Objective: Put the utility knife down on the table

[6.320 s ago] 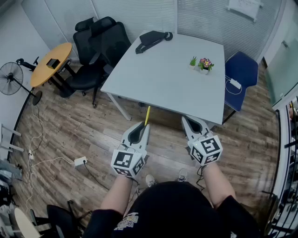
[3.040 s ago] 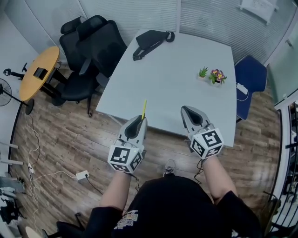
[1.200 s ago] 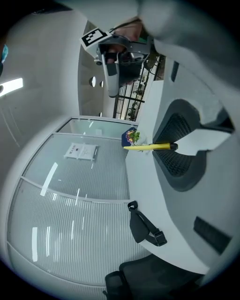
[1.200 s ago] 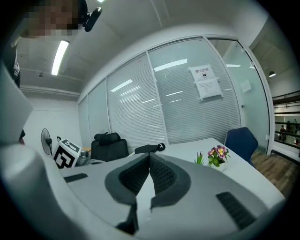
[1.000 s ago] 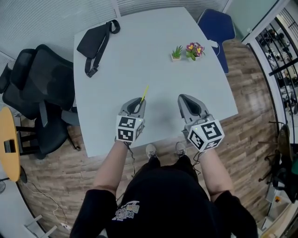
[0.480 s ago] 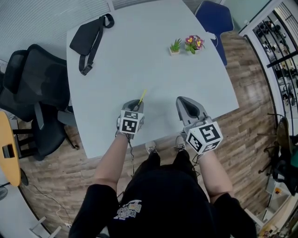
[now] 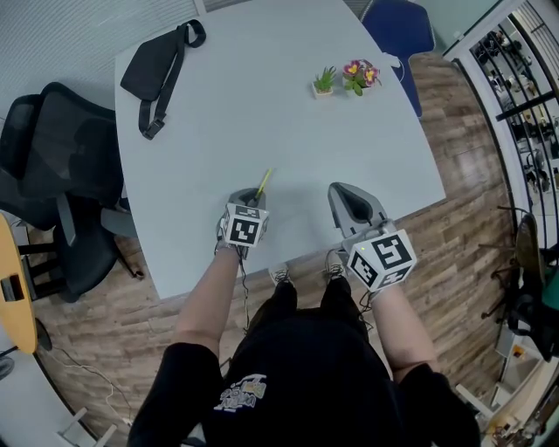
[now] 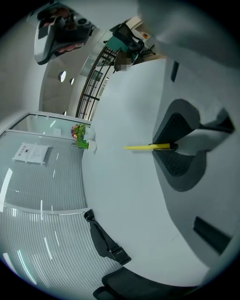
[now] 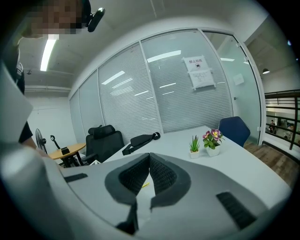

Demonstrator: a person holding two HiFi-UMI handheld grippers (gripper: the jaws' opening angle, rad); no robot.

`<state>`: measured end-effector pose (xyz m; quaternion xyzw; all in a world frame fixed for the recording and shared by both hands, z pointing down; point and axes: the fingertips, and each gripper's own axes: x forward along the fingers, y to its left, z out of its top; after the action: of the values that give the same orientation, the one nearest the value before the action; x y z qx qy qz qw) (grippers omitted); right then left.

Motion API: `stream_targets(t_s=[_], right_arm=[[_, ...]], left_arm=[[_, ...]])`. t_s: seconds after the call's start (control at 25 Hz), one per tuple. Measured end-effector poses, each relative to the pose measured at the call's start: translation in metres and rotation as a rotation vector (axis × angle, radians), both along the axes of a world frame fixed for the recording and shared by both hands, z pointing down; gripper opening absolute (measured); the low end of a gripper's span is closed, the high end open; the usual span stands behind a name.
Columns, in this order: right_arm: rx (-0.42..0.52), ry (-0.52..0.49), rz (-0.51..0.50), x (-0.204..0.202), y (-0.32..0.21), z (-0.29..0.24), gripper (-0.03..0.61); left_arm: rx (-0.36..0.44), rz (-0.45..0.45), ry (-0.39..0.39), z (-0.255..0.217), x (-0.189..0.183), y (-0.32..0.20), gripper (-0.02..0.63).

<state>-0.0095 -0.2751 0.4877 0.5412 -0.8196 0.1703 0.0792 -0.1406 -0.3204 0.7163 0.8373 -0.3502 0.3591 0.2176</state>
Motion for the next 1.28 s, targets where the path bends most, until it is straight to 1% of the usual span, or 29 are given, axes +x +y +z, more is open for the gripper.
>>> stream_targets(t_s=[0.08, 0.32, 0.56, 0.64, 0.84, 1.04, 1.16, 1.28], right_arm=[[-0.003, -0.001, 0.001, 0.002, 0.000, 0.001, 0.005], [-0.007, -0.003, 0.004, 0.006, -0.001, 0.004, 0.005], [-0.010, -0.013, 0.000, 0.009, -0.002, 0.005, 0.005], [-0.011, -0.015, -0.002, 0.010, -0.003, 0.006, 0.005], [-0.008, -0.026, -0.013, 0.011, -0.005, 0.005, 0.005], [-0.002, -0.031, -0.040, 0.013, -0.006, 0.002, 0.005], [0.005, -0.032, -0.063, 0.013, -0.009, -0.003, 0.005], [0.015, -0.033, -0.084, 0.015, -0.011, -0.008, 0.005]], left_arm=[[-0.016, -0.004, -0.013, 0.007, -0.001, 0.002, 0.052], [-0.018, -0.006, -0.031, 0.013, -0.003, 0.002, 0.052], [0.003, 0.004, -0.026, 0.012, -0.001, 0.001, 0.052], [0.016, 0.011, -0.012, 0.012, 0.000, 0.000, 0.088], [0.021, -0.003, -0.021, 0.003, -0.003, 0.005, 0.104], [0.084, -0.036, 0.011, -0.018, -0.004, 0.004, 0.104], [0.124, -0.080, 0.036, -0.042, -0.005, 0.006, 0.104], [0.178, -0.126, 0.081, -0.069, -0.005, 0.007, 0.104]])
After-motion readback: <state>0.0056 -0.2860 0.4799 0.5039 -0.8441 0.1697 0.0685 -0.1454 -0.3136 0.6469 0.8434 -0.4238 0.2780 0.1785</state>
